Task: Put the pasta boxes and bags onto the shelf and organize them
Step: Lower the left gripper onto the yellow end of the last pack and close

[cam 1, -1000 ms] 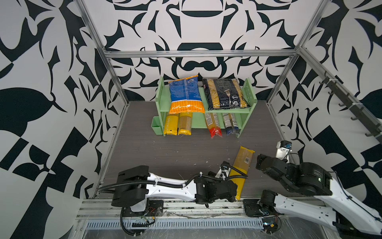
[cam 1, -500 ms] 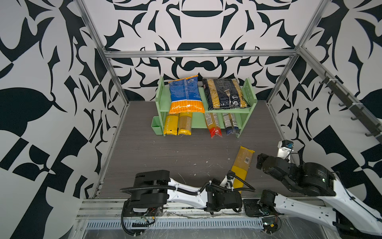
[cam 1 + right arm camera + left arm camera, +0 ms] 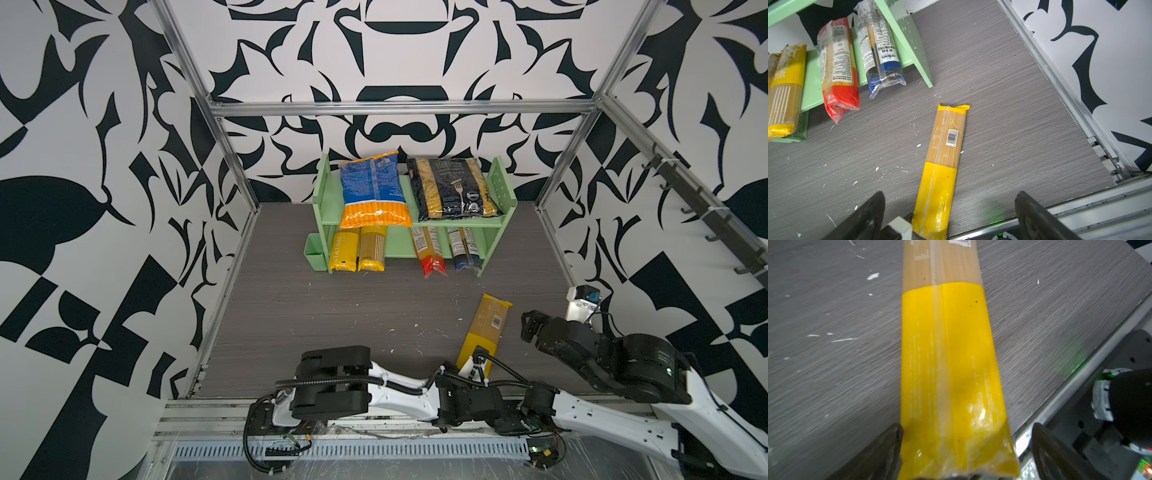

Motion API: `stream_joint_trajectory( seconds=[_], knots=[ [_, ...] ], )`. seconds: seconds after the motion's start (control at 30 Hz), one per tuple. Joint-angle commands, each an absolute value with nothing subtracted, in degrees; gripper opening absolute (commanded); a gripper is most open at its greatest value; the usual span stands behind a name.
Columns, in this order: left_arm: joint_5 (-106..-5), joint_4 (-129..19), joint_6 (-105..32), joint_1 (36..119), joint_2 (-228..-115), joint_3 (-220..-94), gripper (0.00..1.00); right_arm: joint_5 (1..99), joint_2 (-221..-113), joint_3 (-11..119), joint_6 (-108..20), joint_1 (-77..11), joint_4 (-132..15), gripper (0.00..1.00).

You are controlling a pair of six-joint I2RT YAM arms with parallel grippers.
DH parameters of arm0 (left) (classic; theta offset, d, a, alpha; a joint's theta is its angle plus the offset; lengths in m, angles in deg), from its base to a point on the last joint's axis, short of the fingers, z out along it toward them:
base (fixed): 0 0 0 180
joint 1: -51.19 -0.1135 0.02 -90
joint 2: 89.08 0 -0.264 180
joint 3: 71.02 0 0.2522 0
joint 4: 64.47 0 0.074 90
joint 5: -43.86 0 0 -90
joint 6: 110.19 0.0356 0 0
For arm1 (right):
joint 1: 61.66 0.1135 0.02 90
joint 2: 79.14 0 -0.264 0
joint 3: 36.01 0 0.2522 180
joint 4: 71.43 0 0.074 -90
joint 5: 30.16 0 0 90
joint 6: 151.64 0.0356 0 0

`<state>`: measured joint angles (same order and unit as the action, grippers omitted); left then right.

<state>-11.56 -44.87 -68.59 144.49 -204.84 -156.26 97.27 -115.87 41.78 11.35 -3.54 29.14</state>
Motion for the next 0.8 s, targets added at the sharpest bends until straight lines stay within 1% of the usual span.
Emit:
stream_joint_trajectory(
  seconds=[0.0,0.17,0.33,0.57,0.77],
  knots=[
    [-12.22,-42.17,-69.66,144.29,-207.42,-158.85,0.99,97.51,-115.22,41.25,10.61,-3.70,41.69,1.00],
    [-13.18,-39.19,-72.18,143.44,-209.70,-159.80,0.99,97.46,-114.67,40.85,10.04,-3.79,41.69,1.00],
    [-13.96,-40.04,-75.29,142.50,-209.75,-156.76,0.99,97.29,-114.16,40.18,9.82,-3.77,41.68,1.00],
    [-12.97,-40.07,-77.69,142.13,-210.63,-153.75,0.99,97.25,-114.35,39.39,9.84,-3.83,41.72,1.00],
    [-9.94,-35.01,-80.79,142.16,-211.55,-153.59,0.99,96.89,-114.76,38.83,10.18,-3.78,41.61,1.00]
  ],
)
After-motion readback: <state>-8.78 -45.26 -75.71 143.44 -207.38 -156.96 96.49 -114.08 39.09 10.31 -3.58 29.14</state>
